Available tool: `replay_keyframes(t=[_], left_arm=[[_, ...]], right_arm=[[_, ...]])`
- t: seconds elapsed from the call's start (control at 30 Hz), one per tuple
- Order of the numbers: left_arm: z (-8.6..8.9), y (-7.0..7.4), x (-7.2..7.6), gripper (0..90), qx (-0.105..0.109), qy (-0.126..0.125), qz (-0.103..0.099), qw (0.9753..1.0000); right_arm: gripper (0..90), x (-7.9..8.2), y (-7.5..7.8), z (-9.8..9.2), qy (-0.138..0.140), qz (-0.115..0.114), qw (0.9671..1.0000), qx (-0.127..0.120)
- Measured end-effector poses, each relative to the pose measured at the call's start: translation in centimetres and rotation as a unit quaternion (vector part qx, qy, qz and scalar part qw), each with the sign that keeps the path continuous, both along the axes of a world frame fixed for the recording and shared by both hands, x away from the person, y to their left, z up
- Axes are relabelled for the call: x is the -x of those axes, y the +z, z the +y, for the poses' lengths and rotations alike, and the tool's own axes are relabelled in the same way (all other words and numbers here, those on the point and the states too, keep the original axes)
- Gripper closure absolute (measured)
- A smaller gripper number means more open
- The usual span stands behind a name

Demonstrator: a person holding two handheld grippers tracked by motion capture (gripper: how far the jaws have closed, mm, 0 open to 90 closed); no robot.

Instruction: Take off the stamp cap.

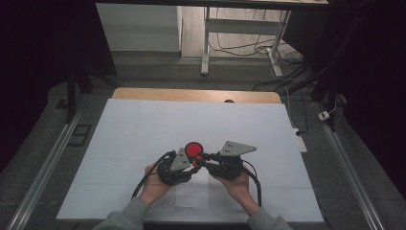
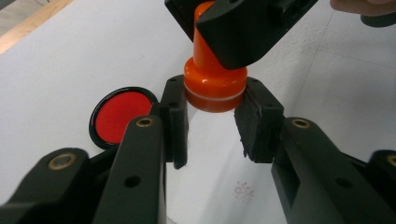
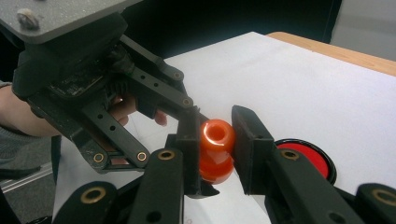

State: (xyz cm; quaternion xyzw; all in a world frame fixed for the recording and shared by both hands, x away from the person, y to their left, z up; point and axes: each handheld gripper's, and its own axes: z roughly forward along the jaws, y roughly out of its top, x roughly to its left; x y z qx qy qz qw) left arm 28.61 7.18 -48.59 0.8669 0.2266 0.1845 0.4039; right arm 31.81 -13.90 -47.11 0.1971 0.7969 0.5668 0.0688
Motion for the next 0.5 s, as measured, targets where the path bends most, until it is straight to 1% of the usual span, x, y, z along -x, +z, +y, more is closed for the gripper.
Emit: replay_keyframes(t=[0.2, 0.33, 0.43, 0.5], left_arm=[[0.03, -0.05, -0.02, 65.8, 0.003, 0.0, 0.005, 1.0], [0.04, -0.06, 0.0, 65.8, 0.001, -0.003, 0.003, 1.0], [0.1, -0.06, 0.02, 65.8, 0.001, -0.006, 0.001, 1.0], [0.16, -0.02, 0.01, 65.9, 0.001, -0.008, 0.0, 1.0]], right_arm=[[72.9, 0.1, -0.03, 0.05, 0.0, -0.005, 1.0, 0.004], [72.9, 0.11, -0.01, 0.04, 0.002, -0.005, 1.0, 0.005], [73.0, 0.07, 0.0, 0.02, 0.003, -0.003, 1.0, 0.004], [73.0, 0.01, 0.0, -0.02, 0.004, 0.003, 1.0, -0.001]])
